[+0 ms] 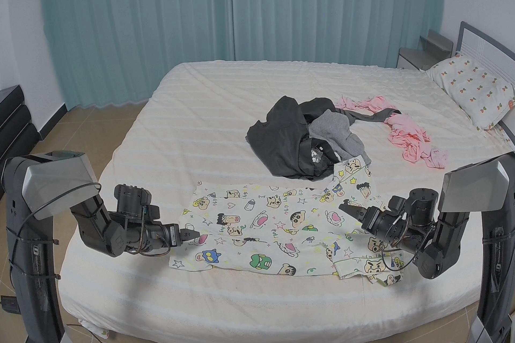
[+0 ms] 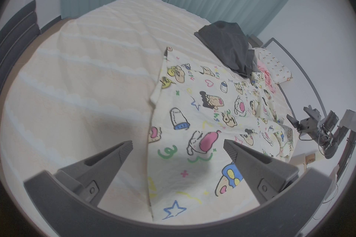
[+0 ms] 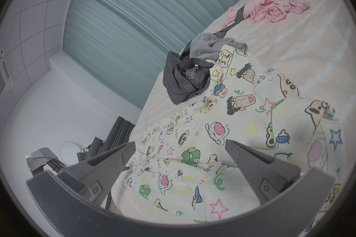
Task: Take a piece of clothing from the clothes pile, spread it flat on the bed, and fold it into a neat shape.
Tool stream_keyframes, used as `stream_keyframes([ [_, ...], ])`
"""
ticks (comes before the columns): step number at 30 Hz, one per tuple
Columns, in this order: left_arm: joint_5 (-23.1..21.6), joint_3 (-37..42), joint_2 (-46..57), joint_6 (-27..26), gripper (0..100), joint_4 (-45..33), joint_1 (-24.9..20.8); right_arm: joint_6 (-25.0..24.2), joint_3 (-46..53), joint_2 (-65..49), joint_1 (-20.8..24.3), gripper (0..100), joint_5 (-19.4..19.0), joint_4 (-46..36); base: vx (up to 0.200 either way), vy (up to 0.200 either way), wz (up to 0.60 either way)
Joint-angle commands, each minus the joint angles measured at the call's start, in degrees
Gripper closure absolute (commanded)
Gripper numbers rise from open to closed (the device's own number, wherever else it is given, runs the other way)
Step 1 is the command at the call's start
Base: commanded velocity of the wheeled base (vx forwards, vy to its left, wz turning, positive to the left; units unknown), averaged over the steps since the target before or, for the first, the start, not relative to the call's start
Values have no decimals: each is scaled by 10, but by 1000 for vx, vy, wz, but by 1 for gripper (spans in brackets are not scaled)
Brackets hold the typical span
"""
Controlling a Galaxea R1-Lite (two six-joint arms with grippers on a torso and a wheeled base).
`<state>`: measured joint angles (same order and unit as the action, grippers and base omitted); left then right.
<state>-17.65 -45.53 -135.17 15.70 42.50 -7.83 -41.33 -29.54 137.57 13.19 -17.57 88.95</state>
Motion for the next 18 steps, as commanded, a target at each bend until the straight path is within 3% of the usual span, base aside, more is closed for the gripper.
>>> stream_keyframes([
  [1,-3,-10,-20,0,0,1,0,0,0,2,1,0,0,6,0,0,0],
  [10,-5,-27,-30,0,0,1,-9,0,-1,5,0,0,0,6,0,0,0],
  [11,-5,-26,-30,0,100,0,-10,0,-2,5,0,0,0,6,0,0,0],
  [18,-4,-20,-28,1,100,0,-11,0,-2,6,-1,0,0,6,0,0,0],
])
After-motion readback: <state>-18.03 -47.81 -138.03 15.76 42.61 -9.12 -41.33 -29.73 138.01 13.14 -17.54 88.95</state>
